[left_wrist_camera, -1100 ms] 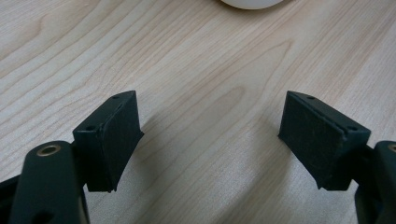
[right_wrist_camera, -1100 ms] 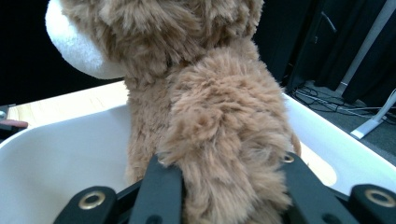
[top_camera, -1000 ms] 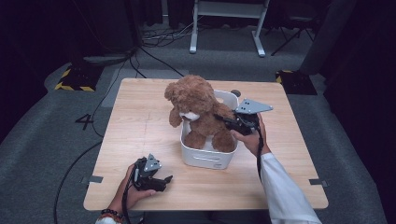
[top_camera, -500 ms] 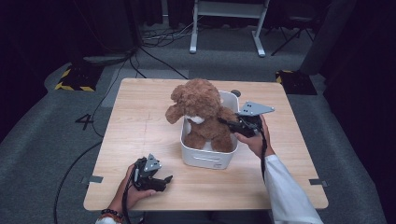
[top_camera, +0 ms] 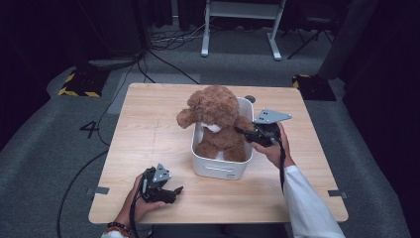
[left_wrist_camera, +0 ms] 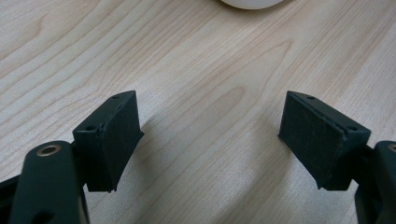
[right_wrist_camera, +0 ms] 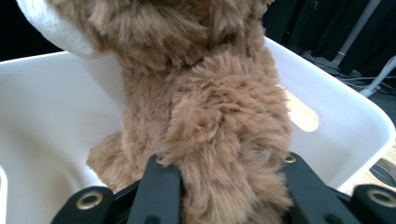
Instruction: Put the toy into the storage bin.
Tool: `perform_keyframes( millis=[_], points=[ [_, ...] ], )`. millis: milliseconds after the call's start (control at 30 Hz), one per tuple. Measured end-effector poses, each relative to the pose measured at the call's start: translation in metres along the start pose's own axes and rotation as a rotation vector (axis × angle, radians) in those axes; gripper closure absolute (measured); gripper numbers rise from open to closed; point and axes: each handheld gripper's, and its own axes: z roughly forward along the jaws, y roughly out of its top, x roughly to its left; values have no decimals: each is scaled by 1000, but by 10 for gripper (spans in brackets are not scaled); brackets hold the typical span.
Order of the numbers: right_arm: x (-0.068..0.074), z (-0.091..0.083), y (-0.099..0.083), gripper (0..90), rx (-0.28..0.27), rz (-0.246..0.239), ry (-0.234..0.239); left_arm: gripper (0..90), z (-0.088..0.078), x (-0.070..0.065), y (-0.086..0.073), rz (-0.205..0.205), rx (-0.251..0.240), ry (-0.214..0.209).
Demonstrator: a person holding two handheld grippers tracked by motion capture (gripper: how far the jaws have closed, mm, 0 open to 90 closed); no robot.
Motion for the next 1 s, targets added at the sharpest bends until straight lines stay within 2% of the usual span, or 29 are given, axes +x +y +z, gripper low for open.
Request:
perform_keyframes(
  millis=[433,667,1000],
  points=[
    [-2,0,2,743,41,6,-31,206,0,0,0,0,0,0],
    [-4,-2,2,691,81,7,-58,206,0,0,0,0,0,0],
    [-8,-6,-2,652,89,17,-61,206,0,0,0,0,0,0]
  ],
)
